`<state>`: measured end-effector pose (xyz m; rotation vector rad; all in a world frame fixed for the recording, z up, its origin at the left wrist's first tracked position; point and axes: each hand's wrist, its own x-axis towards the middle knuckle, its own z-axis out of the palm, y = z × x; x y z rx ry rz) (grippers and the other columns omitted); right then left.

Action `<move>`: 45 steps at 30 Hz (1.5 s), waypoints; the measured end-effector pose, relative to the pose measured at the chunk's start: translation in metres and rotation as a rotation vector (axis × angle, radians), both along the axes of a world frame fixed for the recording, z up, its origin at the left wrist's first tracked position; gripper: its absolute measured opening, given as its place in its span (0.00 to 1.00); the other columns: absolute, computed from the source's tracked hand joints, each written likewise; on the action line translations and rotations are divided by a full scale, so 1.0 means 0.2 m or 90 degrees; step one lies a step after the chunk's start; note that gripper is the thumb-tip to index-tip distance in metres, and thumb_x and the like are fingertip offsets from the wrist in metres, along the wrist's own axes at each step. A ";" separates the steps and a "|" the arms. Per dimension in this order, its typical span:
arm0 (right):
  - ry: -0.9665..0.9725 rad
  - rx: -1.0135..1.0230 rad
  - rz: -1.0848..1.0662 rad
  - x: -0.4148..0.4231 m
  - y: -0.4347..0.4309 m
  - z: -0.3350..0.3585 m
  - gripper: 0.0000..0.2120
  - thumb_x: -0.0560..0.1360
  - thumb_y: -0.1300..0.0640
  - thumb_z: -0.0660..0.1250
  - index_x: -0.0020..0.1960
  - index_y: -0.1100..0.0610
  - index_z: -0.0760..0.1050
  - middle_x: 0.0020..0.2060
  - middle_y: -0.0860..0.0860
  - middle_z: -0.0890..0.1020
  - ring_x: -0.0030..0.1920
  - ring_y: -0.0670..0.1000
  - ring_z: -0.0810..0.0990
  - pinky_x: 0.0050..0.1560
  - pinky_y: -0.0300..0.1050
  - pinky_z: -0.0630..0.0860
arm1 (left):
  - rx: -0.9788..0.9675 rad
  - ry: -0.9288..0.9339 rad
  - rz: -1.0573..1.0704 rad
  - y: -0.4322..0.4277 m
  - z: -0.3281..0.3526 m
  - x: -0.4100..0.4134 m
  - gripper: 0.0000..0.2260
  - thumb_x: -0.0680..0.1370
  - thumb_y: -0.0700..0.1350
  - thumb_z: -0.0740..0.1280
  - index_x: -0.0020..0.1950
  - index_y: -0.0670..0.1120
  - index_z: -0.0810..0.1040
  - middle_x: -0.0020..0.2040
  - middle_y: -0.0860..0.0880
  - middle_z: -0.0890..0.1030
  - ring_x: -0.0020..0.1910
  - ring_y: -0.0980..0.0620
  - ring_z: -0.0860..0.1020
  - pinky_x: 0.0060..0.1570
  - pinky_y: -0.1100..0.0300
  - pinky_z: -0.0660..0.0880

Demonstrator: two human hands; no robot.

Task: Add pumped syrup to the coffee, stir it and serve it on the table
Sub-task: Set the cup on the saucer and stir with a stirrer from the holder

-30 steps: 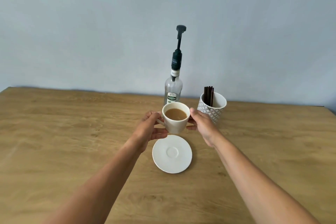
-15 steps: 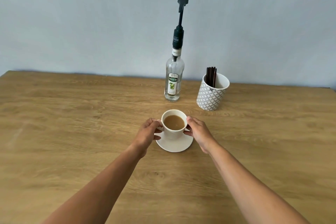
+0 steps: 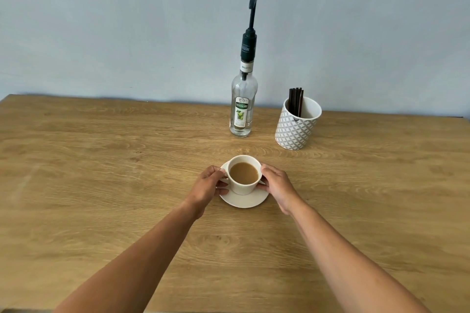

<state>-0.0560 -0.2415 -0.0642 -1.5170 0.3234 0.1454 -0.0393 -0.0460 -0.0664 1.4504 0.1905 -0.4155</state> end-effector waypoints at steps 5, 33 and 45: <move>0.002 -0.020 0.012 0.00 0.00 0.02 0.21 0.83 0.58 0.57 0.43 0.43 0.85 0.45 0.42 0.86 0.52 0.47 0.81 0.61 0.51 0.78 | 0.003 0.008 -0.018 0.01 -0.01 0.02 0.08 0.83 0.44 0.62 0.44 0.44 0.74 0.43 0.44 0.81 0.44 0.47 0.79 0.47 0.52 0.79; -0.112 -0.392 -0.226 0.64 -0.52 0.57 0.08 0.74 0.64 0.66 0.49 0.59 0.83 0.46 0.57 0.86 0.45 0.55 0.85 0.53 0.56 0.81 | 0.030 0.023 -0.076 0.02 0.01 0.12 0.06 0.82 0.44 0.63 0.49 0.43 0.75 0.43 0.45 0.83 0.42 0.48 0.82 0.47 0.50 0.79; -0.025 -0.512 -0.194 0.83 -0.54 0.50 0.06 0.73 0.59 0.70 0.47 0.62 0.82 0.45 0.60 0.85 0.47 0.60 0.84 0.51 0.51 0.81 | 0.001 0.005 -0.060 0.05 0.00 0.12 0.04 0.80 0.44 0.69 0.50 0.44 0.76 0.42 0.47 0.85 0.41 0.48 0.84 0.46 0.49 0.82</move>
